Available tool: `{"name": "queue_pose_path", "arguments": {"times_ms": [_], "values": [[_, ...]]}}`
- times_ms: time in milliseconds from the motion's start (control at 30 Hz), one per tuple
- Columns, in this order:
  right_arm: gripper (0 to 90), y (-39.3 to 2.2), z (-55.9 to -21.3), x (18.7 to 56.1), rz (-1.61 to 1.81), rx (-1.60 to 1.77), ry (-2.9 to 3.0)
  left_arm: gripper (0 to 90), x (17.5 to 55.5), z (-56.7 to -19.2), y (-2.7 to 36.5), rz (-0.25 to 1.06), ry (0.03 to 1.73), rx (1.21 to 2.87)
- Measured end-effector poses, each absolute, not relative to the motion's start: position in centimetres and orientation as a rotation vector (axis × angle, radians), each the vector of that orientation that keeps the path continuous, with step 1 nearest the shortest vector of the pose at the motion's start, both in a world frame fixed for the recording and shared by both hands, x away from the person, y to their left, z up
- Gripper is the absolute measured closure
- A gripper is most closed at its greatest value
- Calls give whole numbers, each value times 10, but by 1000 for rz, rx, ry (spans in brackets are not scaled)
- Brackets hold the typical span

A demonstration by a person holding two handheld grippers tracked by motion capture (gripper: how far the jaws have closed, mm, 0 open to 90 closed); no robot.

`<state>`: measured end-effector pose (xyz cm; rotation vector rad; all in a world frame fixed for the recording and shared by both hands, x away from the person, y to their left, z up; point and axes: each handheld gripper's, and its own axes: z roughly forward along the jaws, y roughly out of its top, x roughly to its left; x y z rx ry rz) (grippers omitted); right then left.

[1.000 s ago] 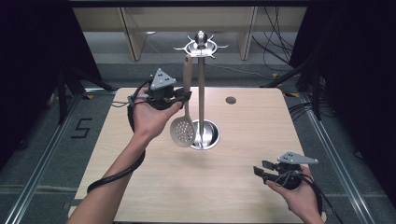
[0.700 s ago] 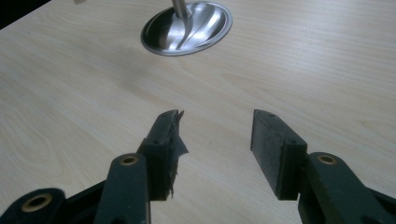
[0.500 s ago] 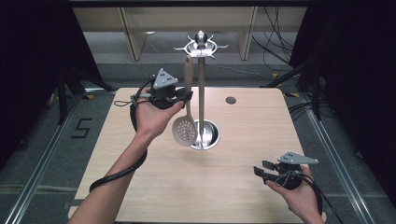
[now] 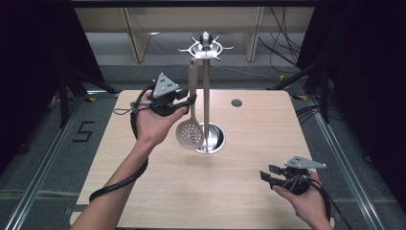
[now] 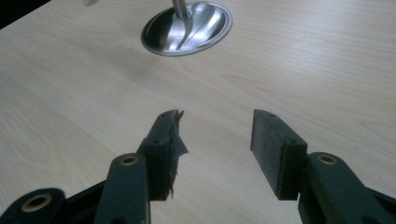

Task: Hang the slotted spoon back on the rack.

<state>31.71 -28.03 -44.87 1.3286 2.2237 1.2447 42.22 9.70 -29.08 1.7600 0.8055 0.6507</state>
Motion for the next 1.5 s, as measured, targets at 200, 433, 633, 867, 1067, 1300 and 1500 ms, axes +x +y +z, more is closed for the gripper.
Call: {"name": "queue_pose_path", "arguments": {"times_ms": [200, 433, 633, 867, 1067, 1300, 1500], "values": [[525, -280, -448, 317, 1234, 1330, 2225, 549, 414, -293, 105, 679, 802, 1757], [524, -281, -448, 317, 1243, 1335, 2222, 486, 407, -299, 119, 661, 821, 1776], [523, -280, -448, 317, 1240, 1335, 2223, 457, 399, -304, 133, 653, 809, 1790], [523, -280, -448, 317, 1233, 1337, 2220, 444, 387, -310, 149, 642, 824, 1792], [522, -279, -447, 315, 1236, 1381, 2216, 430, 379, -325, 163, 629, 850, 1801], [522, -279, -447, 315, 1229, 1377, 2214, 410, 371, -339, 173, 639, 869, 1816], [521, -279, -447, 315, 1228, 1375, 2213, 402, 366, -354, 184, 651, 889, 1811]]}}
